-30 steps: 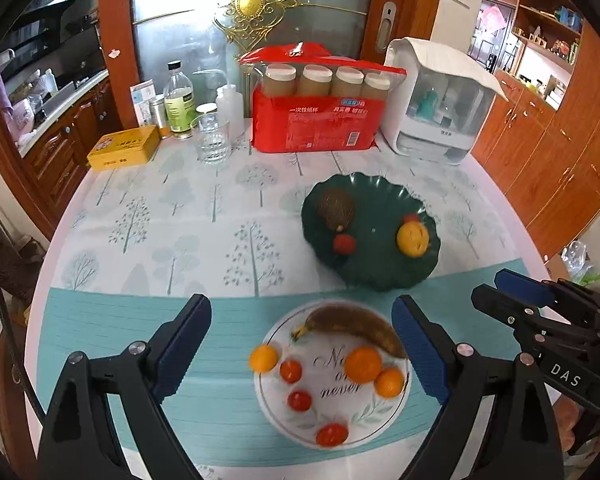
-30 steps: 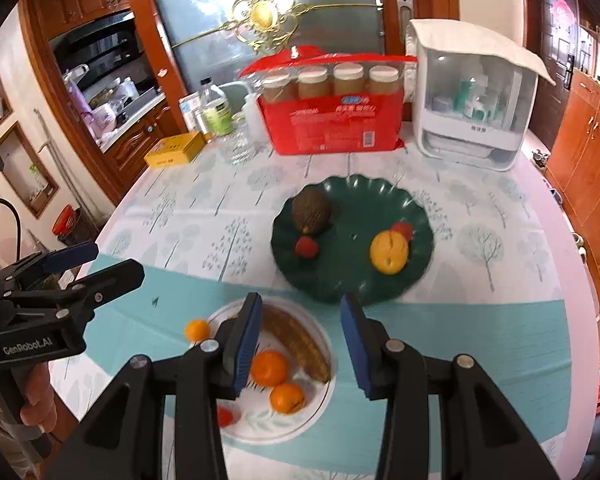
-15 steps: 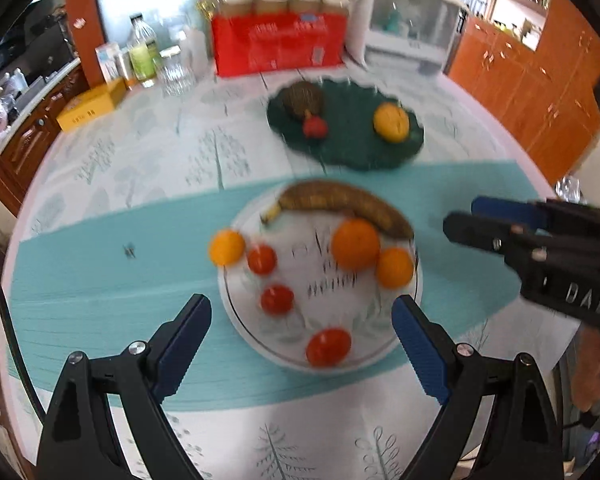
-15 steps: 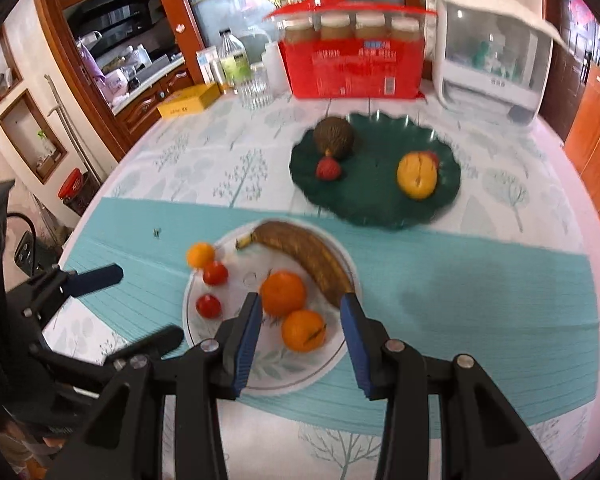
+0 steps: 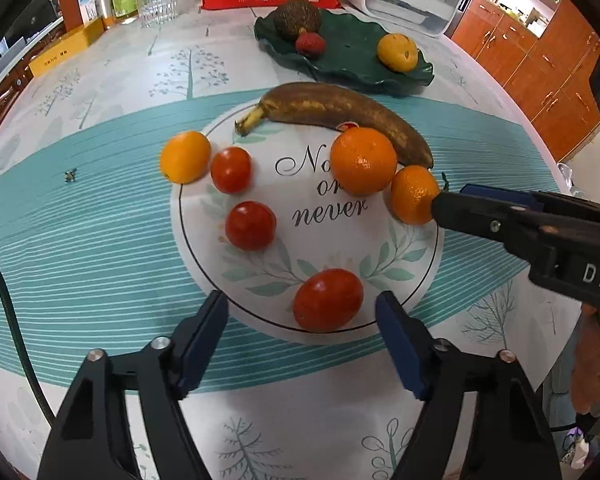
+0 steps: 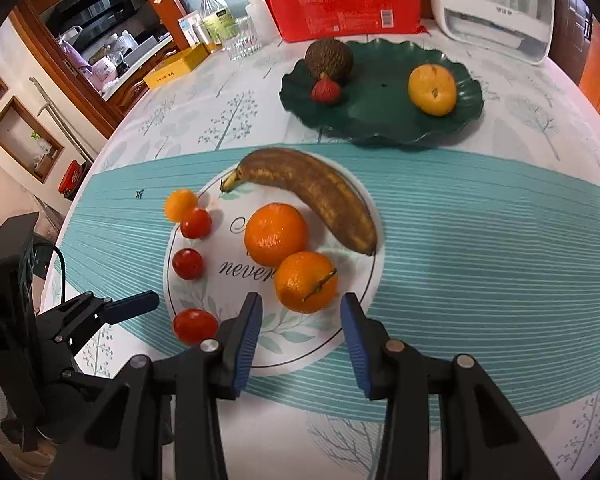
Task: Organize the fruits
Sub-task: 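Grasp the red tomato with the left tool while the right tool approaches a tangerine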
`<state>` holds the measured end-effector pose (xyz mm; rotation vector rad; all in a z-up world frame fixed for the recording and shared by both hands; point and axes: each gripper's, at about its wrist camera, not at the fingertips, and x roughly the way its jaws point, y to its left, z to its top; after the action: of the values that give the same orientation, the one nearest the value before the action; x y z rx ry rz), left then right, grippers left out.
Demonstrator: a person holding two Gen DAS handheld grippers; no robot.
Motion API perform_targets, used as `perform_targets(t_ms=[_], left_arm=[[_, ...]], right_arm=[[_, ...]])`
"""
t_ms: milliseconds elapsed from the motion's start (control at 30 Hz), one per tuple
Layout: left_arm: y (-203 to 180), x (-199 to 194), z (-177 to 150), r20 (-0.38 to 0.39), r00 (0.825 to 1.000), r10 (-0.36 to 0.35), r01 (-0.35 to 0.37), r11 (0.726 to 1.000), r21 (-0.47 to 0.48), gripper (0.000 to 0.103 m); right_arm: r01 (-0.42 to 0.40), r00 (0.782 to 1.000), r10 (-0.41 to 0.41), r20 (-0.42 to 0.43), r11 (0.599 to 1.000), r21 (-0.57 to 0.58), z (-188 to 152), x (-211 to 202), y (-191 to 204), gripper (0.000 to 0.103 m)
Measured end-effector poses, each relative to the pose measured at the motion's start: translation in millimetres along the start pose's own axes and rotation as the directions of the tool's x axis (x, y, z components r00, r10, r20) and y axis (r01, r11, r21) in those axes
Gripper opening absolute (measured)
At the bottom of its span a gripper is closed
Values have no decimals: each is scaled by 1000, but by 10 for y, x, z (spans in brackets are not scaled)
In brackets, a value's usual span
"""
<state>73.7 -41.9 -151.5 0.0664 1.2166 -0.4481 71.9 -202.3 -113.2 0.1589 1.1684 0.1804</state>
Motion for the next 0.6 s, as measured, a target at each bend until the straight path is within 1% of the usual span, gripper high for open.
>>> perform_targets(t_ms=[33, 133, 200, 267, 300, 333, 367, 400, 600], left_arm=[[7, 11, 12, -4, 1000, -4, 4, 1000, -4, 66], [-1, 12, 15, 4, 1000, -16, 16, 1000, -10, 58], [-7, 13, 20, 10, 1000, -19, 20, 1000, -7, 56], [-1, 16, 26, 14, 1000, -27, 27, 1000, -5, 50], [-2, 15, 28, 15, 999, -34, 34, 999, -3, 45], [-2, 19, 34, 16, 999, -43, 43, 999, -2, 38], [-5, 24, 33, 14, 998, -54, 54, 999, -2, 35], [-15, 24, 32, 15, 998, -56, 56, 998, 0, 33], [2, 38, 46, 26, 998, -61, 62, 998, -18, 32]], right_arm=[[-2, 1000, 2, -4, 1000, 2, 0, 30, 5, 41], [-9, 1000, 9, -12, 1000, 9, -4, 96, 3, 41], [-7, 1000, 7, -17, 1000, 9, 1, 133, 8, 41], [-5, 1000, 5, -22, 1000, 8, 5, 171, 9, 41], [3, 1000, -2, -20, 1000, 7, 8, 184, 11, 41], [10, 1000, -10, -15, 1000, 5, 11, 191, 11, 41], [13, 1000, -13, -12, 1000, 6, 12, 193, 8, 41], [15, 1000, -15, -10, 1000, 8, 18, 198, 0, 41], [17, 999, -16, -33, 1000, 27, 55, 305, -57, 41]])
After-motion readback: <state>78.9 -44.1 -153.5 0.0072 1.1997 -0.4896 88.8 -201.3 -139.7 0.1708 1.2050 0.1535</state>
